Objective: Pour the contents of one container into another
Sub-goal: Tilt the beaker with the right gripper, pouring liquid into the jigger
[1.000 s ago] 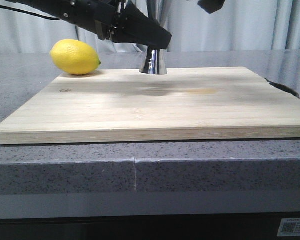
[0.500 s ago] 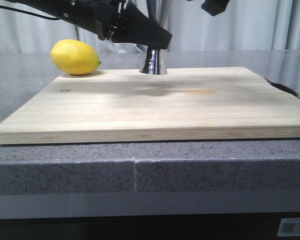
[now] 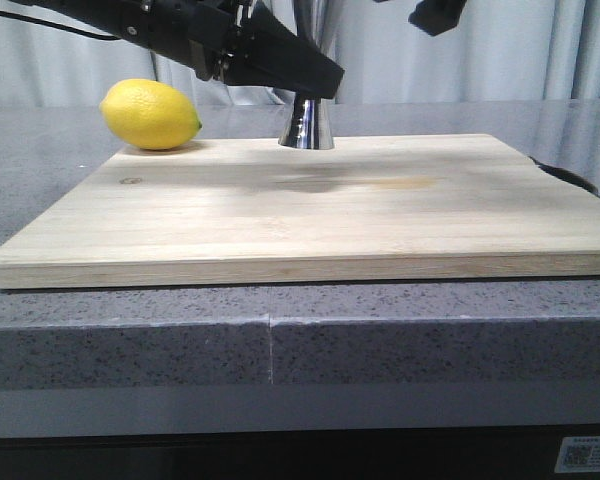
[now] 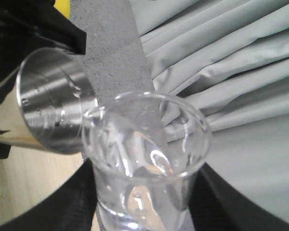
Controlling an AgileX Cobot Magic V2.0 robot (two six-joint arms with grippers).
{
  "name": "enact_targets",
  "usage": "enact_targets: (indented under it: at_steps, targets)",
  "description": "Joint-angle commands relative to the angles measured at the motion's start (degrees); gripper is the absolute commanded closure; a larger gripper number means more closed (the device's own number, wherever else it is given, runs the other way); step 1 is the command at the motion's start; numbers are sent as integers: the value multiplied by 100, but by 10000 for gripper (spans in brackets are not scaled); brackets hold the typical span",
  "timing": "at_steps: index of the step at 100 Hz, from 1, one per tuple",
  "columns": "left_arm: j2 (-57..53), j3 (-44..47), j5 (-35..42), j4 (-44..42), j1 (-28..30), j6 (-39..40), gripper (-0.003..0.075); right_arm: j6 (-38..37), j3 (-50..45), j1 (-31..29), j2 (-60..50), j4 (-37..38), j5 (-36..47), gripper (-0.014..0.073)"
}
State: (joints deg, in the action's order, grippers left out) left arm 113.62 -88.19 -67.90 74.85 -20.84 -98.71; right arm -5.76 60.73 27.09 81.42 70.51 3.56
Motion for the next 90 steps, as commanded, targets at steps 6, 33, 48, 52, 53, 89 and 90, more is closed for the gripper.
enact_targets:
  at_steps: [6,33,48,52,53,89,90]
  targets:
    - [-401,-171,-471,424,-65,63,678,22,213,-8,-256,94,132,357]
    - [-401,-171,-471,415,-65,63,678,22,213,-8,-256,162,91,357]
    - [-401,-171,-471,415,-65,63,678,22,213,-8,-256,271,85,357]
    - [-401,-171,-471,415,-65,63,678,22,213,-8,-256,271,71,357]
    - [-401,-171,-471,415,-65,63,678,22,213,-8,-256,271,60,357]
    - [-401,-171,-471,415,-65,63,678,22,213,-8,-256,419,62,357]
    - [-401,-171,-471,415,-65,63,678,22,213,-8,-256,418,62,357]
